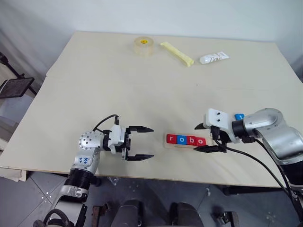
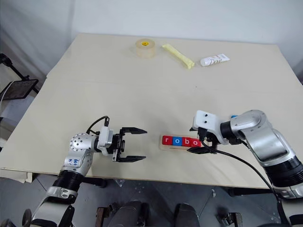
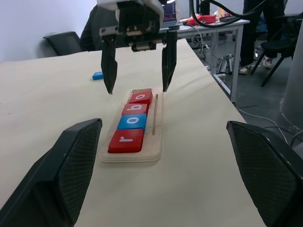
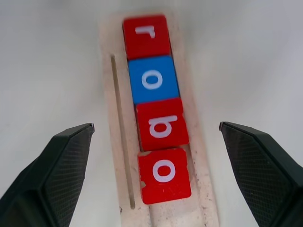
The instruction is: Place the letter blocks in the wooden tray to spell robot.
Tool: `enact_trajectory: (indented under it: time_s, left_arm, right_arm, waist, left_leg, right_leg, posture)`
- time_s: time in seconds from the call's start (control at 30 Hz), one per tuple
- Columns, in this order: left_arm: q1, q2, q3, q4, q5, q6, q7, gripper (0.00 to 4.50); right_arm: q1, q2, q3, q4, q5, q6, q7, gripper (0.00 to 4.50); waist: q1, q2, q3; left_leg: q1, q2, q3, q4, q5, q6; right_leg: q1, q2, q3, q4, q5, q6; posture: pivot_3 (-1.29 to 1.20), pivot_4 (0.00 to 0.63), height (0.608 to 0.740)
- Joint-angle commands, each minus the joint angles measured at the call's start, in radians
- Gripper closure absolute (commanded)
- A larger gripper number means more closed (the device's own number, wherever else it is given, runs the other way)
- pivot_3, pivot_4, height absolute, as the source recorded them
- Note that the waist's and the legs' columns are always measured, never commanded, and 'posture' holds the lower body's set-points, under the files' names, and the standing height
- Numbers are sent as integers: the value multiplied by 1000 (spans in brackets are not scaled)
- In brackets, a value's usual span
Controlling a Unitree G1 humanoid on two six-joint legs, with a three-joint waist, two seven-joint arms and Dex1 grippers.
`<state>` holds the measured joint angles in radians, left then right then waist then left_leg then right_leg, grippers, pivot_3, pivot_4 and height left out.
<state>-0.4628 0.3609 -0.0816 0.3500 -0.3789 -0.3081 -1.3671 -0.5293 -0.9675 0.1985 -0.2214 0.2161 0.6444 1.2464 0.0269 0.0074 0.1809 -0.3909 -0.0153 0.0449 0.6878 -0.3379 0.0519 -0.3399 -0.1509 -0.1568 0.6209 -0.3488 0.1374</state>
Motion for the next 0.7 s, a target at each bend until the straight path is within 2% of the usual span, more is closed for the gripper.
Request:
enact_trajectory:
  time_s: [0.03,0.2,0.3,0.63,0.67,0.7]
  left_arm:
    - [-14,-5,2,-1,0,-19,2,0]
    - [-17,-7,2,10,-2,-24,-4,0]
    - [-18,-8,2,14,-2,-25,-7,0]
    - [-17,-1,4,12,-1,-24,-7,0]
    - [-15,1,4,10,-1,-23,-7,0]
    - [-14,2,5,7,-1,-22,-6,0]
  right_arm:
    - [99,-64,-128,-69,76,13,26,23]
    - [181,-94,-184,-105,98,29,-2,23]
    - [219,-101,-196,-108,101,31,-16,636]
    - [221,-87,-170,-85,120,48,-45,4174]
    - [214,-87,-157,-75,111,46,-49,4479]
    - [209,-85,-146,-66,103,44,-52,4479]
  waist:
    - [4,0,0]
    - [-4,0,0]
    - [-4,0,0]
    - [-2,0,0]
    - [-2,0,0]
    - [-2,0,0]
  left_leg:
    - [0,-1,-2,0,0,0]
    - [0,-1,-2,0,0,0]
    - [0,0,-2,0,0,-1]
    - [0,-1,-2,0,0,-1]
    - [0,-1,-2,0,0,-1]
    - [0,-1,-2,0,0,-1]
  right_leg:
    - [1,0,0,0,0,0]
    - [1,0,0,0,0,0]
    - [1,1,0,0,0,0]
    - [1,0,0,0,0,0]
    - [1,0,0,0,0,0]
    - [1,0,0,0,0,0]
  posture:
    - [0,150,740]
    - [0,150,740]
    - [0,150,740]
    - [0,150,740]
    - [0,150,740]
    - [0,150,740]
